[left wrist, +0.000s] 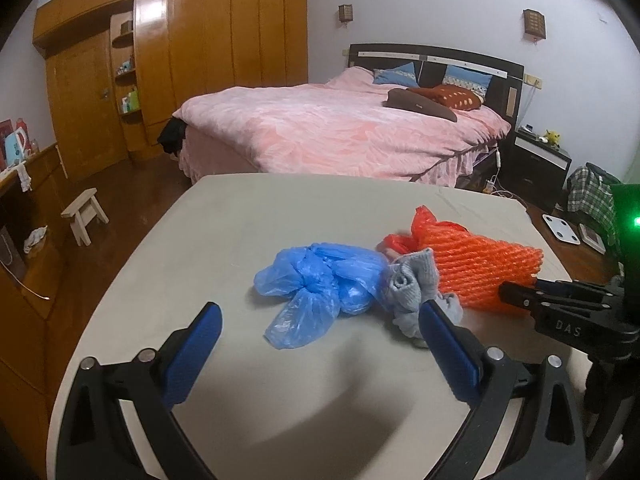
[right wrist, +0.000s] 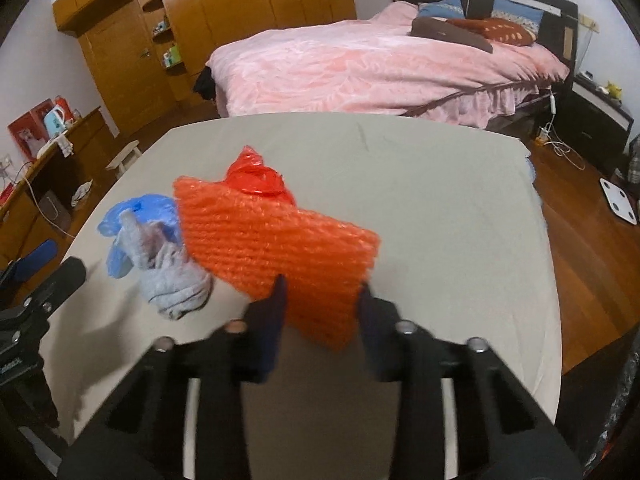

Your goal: Collect trash

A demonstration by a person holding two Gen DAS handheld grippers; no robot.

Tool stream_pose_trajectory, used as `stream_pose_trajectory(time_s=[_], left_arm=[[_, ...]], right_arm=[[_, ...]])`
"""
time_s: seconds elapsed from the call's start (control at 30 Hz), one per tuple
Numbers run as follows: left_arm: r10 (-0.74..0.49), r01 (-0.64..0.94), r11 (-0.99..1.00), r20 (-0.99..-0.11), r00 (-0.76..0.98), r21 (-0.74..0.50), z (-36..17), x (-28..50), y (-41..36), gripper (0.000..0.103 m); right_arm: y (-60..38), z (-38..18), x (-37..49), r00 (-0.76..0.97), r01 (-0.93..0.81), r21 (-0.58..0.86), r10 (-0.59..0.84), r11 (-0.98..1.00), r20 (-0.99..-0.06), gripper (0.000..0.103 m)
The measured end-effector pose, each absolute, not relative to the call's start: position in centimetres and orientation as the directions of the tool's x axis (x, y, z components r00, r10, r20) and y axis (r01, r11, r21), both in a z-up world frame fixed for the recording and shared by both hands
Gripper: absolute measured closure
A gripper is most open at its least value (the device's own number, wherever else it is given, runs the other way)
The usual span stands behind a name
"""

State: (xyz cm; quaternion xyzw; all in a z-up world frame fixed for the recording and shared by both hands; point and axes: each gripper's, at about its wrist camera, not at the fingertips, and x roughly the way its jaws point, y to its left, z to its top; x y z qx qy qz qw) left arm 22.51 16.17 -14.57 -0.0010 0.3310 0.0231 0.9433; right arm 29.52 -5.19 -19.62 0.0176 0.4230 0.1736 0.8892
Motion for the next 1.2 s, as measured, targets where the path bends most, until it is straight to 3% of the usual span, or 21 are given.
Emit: stream_pose_trajectory(time_s=[0.2,0.4,0.5,0.57,0.73,1.1,1.2], left_arm=[[0.039,-0.044,0.999,-0.631,0.775,0.007,-14.7,22.0,15.8,0.006],[0.026,-0.034,0.999,-0.639,0.769,-0.001,-15.0,21.5,15.4,0.006],[0.021,-0.030,1.000,-0.637,0.771,-0.003,-14.9,21.3,15.2,0.006],[0.020,-0.031,0.999,-0.635,0.772,-0.006,-15.0,21.1,15.2,0.006],[0.024,-0.043,0.999,-0.633,0.773,-0.015,-14.9,21.1,15.7,0.006],[0.024,-0.050,0.998,-0.638,0.770,-0.023,-15.2,21.2,15.9,0.006],[0.025,-0.050,0.999,-0.639,0.769,-0.021,-15.3,21.2,16.0,0.006]], right_arm=[[-5.7,-19.4,27.5,0.577,-0.281,0.203,0.335,0.938,-0.745,0.087],[-6.3,-19.6,24.9,0.560,-0.253,0.226,0.333,0.941,-0.758,0.086],[-6.7,-19.3,24.0,0.565,-0.259,0.212,0.326,0.942,-0.758,0.080],[-7.2,-19.0,24.0,0.572,-0.255,0.206,0.320,0.945,-0.755,0.059],[-7.5,-17.8,24.0,0.618,-0.273,0.167,0.306,0.947,-0.724,0.040],[-6.2,-19.3,27.4,0.579,-0.295,0.148,0.300,0.944,-0.758,0.042],[-6.2,-19.4,27.5,0.599,-0.276,0.124,0.271,0.953,-0.754,0.028]])
